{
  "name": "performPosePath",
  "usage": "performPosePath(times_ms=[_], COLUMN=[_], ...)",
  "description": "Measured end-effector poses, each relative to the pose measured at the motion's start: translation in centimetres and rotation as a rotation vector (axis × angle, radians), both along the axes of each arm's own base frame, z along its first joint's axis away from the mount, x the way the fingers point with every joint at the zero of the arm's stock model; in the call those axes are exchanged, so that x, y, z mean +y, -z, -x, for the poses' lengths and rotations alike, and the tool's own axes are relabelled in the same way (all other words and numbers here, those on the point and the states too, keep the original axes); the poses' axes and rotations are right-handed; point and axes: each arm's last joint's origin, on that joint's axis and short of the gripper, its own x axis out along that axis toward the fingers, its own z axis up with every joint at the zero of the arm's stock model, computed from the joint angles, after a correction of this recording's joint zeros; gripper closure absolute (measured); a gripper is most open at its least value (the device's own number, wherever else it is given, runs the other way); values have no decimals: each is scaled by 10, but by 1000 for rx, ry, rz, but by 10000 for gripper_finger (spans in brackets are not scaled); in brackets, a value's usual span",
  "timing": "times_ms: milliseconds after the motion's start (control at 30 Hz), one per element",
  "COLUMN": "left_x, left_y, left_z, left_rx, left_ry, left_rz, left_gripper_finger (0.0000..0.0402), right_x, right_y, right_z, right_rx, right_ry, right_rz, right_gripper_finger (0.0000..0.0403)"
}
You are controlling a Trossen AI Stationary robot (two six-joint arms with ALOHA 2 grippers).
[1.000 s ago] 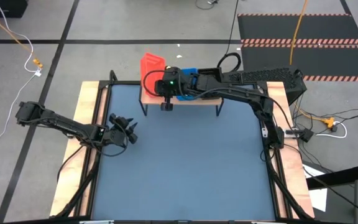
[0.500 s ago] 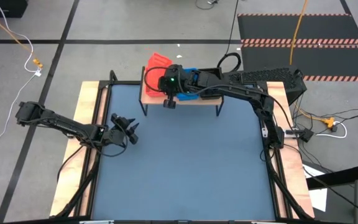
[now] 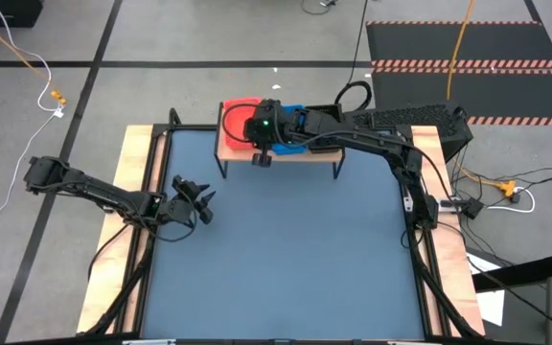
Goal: Stack baskets on shelf by color
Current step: Stack the orange basket on top of the orange basket on the shelf, then return to Home Position
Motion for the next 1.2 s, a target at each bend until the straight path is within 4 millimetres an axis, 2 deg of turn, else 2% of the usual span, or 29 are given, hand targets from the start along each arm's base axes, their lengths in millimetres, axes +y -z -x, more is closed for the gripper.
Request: performPosePath(times_ms=[267, 400, 567, 733, 900, 1033, 1200], left_x=[0, -1, -5, -14, -14, -11, -8], left_y=[0, 0, -12, -30, -59, -72, -62], left_z=[0, 0, -5, 0, 6, 13, 21], left_rx=[2, 10, -61, -147, -297, -371, -393], left_ry=[11, 30, 85, 216, 291, 297, 295], left_rz=[9, 15, 61, 16, -155, -218, -257], left_gripper_finger=[252, 252, 252, 270, 308, 342, 392], right_x=[-1, 7, 25, 45, 77, 96, 106], right_y=[-1, -9, -22, -4, 18, 55, 105], right_z=[0, 2, 19, 62, 118, 163, 217], right_rx=[18, 2, -110, -269, -500, -612, -824], right_ry=[53, 50, -108, -147, -158, -189, -278], right_rz=[87, 97, -62, -102, -127, -162, -230], right_gripper_finger=[255, 246, 254, 269, 283, 294, 309])
